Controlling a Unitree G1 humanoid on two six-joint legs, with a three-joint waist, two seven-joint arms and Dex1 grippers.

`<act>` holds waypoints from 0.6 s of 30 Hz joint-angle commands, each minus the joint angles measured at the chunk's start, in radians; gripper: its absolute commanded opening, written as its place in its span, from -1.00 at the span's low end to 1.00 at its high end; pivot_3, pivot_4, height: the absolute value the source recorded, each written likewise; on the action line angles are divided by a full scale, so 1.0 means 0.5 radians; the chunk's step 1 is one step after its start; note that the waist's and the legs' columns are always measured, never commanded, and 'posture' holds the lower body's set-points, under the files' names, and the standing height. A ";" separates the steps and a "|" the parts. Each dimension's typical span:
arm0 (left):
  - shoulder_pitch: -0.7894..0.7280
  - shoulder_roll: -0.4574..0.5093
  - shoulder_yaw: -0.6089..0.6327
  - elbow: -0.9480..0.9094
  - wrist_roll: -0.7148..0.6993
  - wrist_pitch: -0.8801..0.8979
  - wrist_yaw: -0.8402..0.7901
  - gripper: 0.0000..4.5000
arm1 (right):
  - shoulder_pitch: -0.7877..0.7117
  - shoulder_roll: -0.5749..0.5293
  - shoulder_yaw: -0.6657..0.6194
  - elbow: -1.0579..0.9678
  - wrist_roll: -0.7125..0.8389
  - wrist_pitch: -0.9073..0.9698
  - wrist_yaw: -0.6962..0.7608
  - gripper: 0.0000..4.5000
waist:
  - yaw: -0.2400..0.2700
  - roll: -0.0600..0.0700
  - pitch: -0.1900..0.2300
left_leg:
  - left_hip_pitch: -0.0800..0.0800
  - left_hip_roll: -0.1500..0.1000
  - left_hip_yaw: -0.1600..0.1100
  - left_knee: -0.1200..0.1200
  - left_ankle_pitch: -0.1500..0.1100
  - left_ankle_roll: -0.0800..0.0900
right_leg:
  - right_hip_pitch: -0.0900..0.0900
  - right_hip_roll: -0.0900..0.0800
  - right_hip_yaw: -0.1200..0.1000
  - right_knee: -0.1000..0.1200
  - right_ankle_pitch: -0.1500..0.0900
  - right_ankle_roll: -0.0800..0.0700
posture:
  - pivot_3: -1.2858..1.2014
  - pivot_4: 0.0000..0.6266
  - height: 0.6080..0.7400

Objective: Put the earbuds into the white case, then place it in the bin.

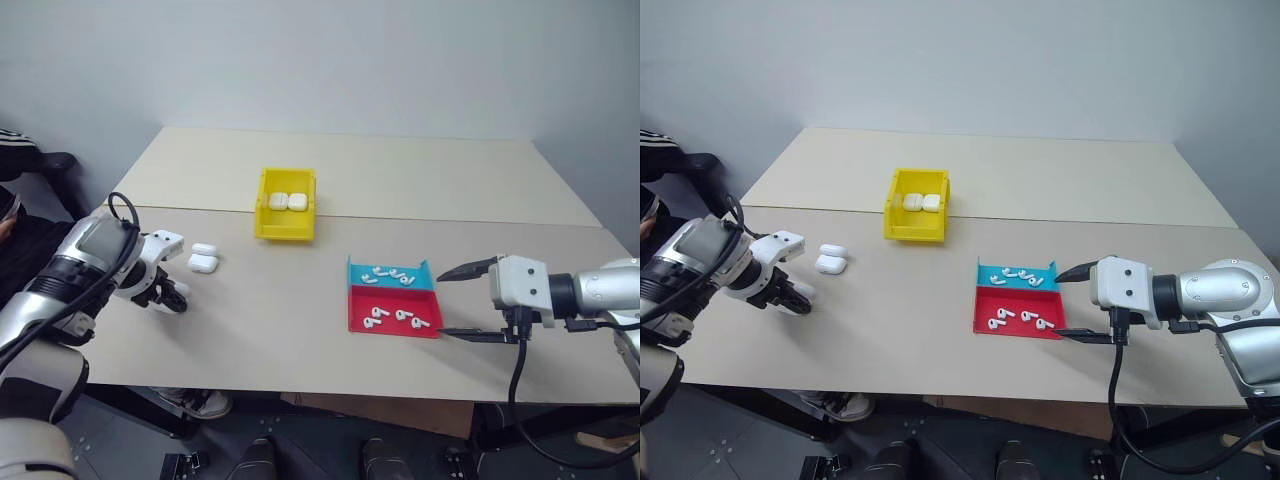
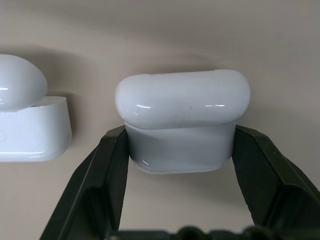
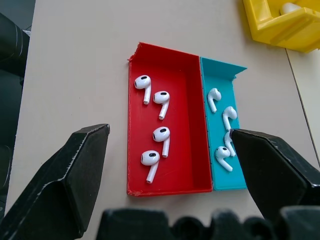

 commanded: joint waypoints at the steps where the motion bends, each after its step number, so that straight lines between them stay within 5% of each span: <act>1: 0.058 0.138 0.115 -0.328 -0.012 -0.014 -0.025 0.24 | -0.033 -0.052 -0.110 -0.035 0.011 -0.014 -0.005 1.00 | -0.004 0.000 0.000 | 0.000 0.000 0.000 0.000 0.000 0.000 | 0.000 0.000 0.000 0.000 0.000 0.000 | 0.03 -0.52 1.00; 7: 0.287 0.202 0.624 -1.091 -0.196 -0.074 0.034 0.24 | -0.155 -0.117 -0.093 -0.004 0.036 0.065 0.037 1.00 | -0.001 0.000 0.000 | -0.001 0.000 0.000 0.000 0.001 0.002 | -0.001 0.000 0.000 0.000 0.000 0.000 | 0.03 -0.52 1.00; 13: 0.727 -0.083 1.178 -1.689 -0.432 -0.368 0.148 0.24 | -0.303 -0.236 0.015 0.017 0.006 0.195 0.177 1.00 | -0.002 0.000 0.000 | 0.002 0.001 -0.001 0.002 0.000 0.001 | 0.004 0.000 0.000 0.000 0.000 0.000 | 0.03 -0.52 1.00; 18: 1.139 -0.458 1.385 -1.767 -0.474 -1.137 0.181 0.24 | -0.391 -0.261 0.179 -0.017 -0.188 0.192 0.178 1.00 | -0.014 0.001 0.000 | 0.007 0.001 0.000 0.002 0.000 0.001 | 0.008 0.000 0.001 -0.001 0.001 -0.001 | 0.03 -0.52 1.00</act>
